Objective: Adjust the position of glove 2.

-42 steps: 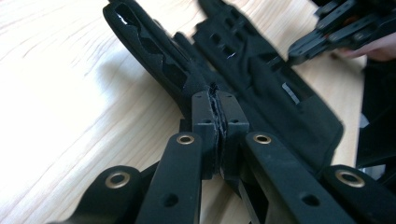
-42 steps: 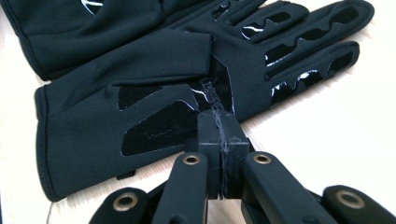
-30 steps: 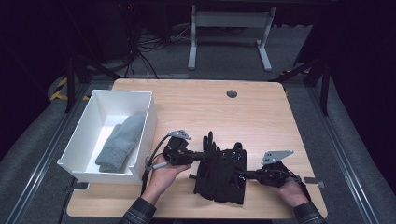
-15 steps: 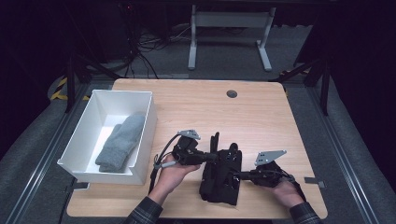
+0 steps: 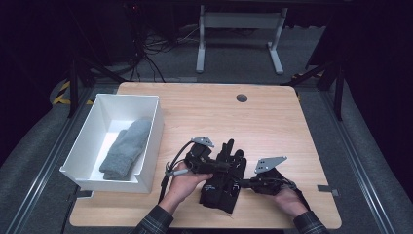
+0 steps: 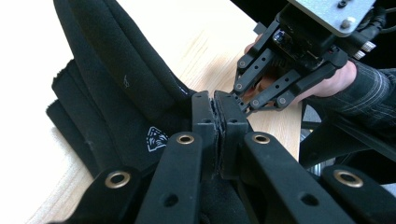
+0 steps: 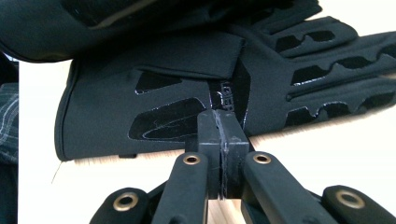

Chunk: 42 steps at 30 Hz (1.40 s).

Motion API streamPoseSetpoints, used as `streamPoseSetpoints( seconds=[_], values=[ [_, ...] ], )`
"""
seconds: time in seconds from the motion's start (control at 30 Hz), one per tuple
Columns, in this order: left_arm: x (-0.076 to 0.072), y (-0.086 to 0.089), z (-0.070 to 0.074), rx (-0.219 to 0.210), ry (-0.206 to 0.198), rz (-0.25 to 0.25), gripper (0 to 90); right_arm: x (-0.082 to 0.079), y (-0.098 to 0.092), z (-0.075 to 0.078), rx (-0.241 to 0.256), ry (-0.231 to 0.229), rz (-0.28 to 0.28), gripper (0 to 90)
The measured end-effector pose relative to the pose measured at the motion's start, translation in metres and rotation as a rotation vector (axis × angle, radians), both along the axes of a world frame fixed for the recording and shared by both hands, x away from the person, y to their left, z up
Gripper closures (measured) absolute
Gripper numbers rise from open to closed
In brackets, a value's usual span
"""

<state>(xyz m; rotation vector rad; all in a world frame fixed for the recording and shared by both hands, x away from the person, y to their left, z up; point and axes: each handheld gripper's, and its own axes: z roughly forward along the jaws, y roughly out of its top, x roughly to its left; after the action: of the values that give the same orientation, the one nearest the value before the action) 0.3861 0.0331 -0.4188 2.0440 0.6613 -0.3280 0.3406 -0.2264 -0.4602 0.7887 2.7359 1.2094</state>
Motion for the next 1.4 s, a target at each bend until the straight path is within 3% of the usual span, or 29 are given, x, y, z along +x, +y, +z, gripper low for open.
streamPoseSetpoints(
  seconds=[0.33,0.63,0.77,0.93,0.97,1.07,1.17,1.27,1.3,1.33,1.4],
  values=[
    [0.001,-0.001,-0.006,0.012,0.011,0.001,88.4,0.004,0.024,-0.003,0.001,-0.013,0.027,90.0],
    [0.002,-0.005,-0.019,0.049,0.032,0.006,88.0,0.006,0.033,-0.004,0.007,-0.020,0.036,90.0],
    [0.003,-0.007,-0.025,0.051,0.042,0.012,86.2,0.006,0.026,0.001,0.025,-0.029,0.020,90.0],
    [0.002,-0.008,-0.025,0.076,0.016,0.046,69.0,0.010,0.002,0.010,0.047,-0.072,-0.055,89.9],
    [0.001,-0.008,-0.025,0.078,0.012,0.045,69.4,0.011,-0.003,0.011,0.054,-0.072,-0.066,89.3],
    [-0.002,-0.008,-0.022,0.084,0.005,0.024,78.3,0.013,-0.022,0.015,0.064,-0.100,-0.126,79.2],
    [-0.010,-0.010,-0.021,0.087,0.002,-0.009,86.9,0.016,-0.038,0.015,0.053,-0.125,-0.189,62.8],
    [-0.017,-0.014,-0.023,0.098,0.009,-0.038,89.1,0.020,-0.050,0.012,0.032,-0.148,-0.259,47.4],
    [-0.017,-0.014,-0.023,0.098,0.009,-0.038,89.2,0.020,-0.050,0.012,0.032,-0.148,-0.259,47.4],
    [-0.021,-0.016,-0.026,0.115,0.009,-0.051,89.2,0.023,-0.056,0.009,0.010,-0.169,-0.302,41.2],
    [-0.024,-0.017,-0.028,0.140,0.013,-0.062,89.4,0.026,-0.061,0.007,0.000,-0.174,-0.328,37.0]
  ],
)
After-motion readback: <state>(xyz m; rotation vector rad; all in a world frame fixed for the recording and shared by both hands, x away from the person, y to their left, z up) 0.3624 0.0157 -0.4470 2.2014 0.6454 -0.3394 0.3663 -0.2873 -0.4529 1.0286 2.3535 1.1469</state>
